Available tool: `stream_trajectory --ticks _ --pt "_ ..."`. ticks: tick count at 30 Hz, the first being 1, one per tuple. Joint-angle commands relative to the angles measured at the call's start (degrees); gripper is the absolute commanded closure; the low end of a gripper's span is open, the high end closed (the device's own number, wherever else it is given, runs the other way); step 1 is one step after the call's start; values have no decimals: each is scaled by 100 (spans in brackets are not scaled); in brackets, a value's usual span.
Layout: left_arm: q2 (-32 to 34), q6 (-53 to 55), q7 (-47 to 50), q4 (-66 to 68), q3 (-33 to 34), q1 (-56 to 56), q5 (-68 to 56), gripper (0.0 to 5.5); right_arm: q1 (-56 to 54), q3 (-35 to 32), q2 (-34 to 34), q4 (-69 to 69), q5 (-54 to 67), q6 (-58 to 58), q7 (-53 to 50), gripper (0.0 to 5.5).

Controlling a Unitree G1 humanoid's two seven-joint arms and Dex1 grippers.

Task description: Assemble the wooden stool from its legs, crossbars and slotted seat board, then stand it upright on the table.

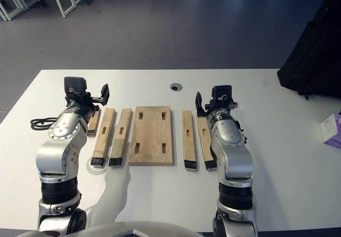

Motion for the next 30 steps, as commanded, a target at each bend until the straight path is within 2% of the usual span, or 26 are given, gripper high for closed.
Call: stream_trajectory --ticks 1,6,9,13,22,28,30 --pt "-59 105 65 -58 36 76 -17 135 -27 -125 7 30 122 158 65 145" --pt "-81 73 86 -83 48 115 -2 135 325 -438 -405 110 328 38 543 145" --pt "-95 42 99 -74 4 144 27 135 547 -783 -856 498 528 -14 1019 145" --pt "-110 57 119 -108 4 193 28 135 645 -885 -1254 1121 534 -211 1378 145" --pt "-76 99 95 -104 -1 153 -26 135 886 -765 -1365 2117 400 -684 1522 145" --pt "-25 144 55 -74 -12 45 -48 135 1159 -381 -1361 2937 179 -1058 1551 145" --pt "-11 155 47 -87 -10 44 -55 136 1218 -338 -1327 3119 186 -1130 1541 179"
